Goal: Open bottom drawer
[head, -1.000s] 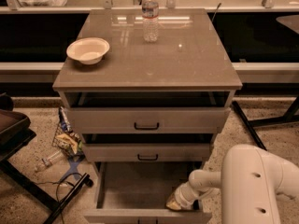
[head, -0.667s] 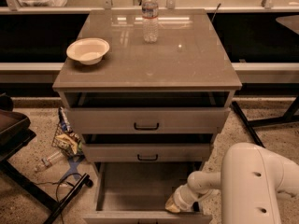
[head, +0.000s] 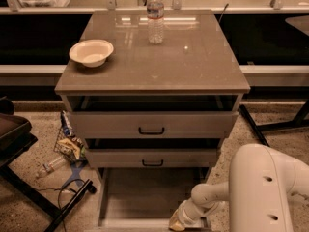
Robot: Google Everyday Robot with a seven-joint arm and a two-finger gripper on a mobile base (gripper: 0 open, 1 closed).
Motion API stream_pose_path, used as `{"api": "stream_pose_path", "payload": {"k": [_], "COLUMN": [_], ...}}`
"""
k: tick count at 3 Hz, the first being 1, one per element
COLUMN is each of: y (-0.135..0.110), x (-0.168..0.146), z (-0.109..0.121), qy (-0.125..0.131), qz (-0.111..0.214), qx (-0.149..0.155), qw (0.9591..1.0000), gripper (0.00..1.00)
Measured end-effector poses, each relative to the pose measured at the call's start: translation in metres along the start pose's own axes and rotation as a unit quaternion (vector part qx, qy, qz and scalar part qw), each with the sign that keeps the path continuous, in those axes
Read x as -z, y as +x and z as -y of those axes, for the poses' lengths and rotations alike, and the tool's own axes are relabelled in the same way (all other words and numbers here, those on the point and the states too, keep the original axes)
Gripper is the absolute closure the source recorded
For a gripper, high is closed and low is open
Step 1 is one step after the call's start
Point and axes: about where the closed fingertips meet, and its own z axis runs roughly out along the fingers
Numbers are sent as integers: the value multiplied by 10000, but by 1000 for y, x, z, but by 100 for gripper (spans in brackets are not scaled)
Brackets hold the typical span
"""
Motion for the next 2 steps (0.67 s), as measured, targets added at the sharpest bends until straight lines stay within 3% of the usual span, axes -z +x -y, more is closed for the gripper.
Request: {"api": "stream_pose_path", "payload": {"k": [1,2], "y": [-3,-3], "x": [1,1], "z": [-37,-38], "qy": [-406,-427], "qz": [-50,-53], "qx": [94,99], "qw": [9991,9990], "gripper": [82,59]}}
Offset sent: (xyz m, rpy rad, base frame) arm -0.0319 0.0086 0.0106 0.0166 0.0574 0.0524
